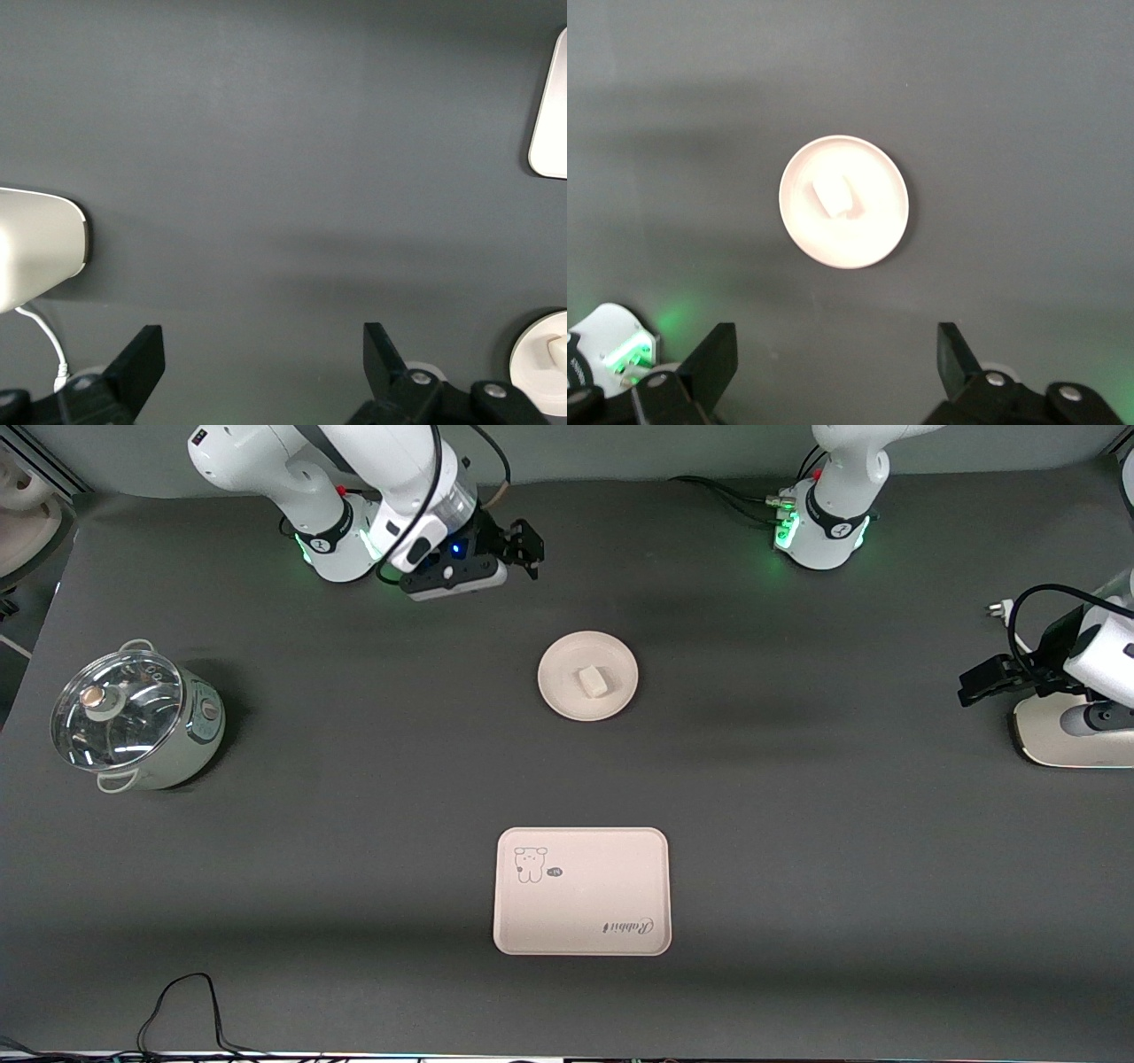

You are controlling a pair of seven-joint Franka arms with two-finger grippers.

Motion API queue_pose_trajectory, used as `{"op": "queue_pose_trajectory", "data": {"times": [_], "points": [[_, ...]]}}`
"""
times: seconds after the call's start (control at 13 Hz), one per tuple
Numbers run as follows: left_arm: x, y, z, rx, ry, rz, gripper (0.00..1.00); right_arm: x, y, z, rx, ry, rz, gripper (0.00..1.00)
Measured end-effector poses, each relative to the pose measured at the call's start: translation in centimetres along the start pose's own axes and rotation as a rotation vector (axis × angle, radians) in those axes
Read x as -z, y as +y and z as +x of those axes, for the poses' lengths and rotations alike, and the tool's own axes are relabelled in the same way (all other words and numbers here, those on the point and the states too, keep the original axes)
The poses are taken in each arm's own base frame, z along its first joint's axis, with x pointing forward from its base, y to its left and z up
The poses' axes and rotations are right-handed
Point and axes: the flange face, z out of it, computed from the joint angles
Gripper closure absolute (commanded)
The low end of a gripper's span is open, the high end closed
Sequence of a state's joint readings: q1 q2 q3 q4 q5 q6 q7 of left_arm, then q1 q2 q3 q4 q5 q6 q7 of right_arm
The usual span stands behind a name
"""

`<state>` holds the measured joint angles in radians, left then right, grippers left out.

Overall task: Place bun in plate and plate on tray
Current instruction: 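Lower the right gripper to the rim of the white plate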

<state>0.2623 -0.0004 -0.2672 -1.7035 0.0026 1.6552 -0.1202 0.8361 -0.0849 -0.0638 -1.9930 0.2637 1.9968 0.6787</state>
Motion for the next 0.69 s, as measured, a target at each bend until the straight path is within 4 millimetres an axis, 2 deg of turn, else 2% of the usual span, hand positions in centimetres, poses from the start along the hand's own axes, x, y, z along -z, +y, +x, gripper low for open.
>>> {"op": "queue_pose_trajectory", "data": {"times": [0.23,0.46,0.69], "points": [[0.0,-0.6,0.1,0.006,-0.002,0.000,0.00,-4.9,2.0,0.3,-0.018,0.040,0.010,0.00],[-0.2,-0.1,0.1,-0.004,-0.006,0.000,0.00,-9.9,2.5,0.1,-0.016,0.074,0.010,0.00],[-0.3,0.7,0.0,-0.019,-0.007,0.001,0.00,-15.9,3.0,0.3,-0.013,0.112,0.000,0.00]]}}
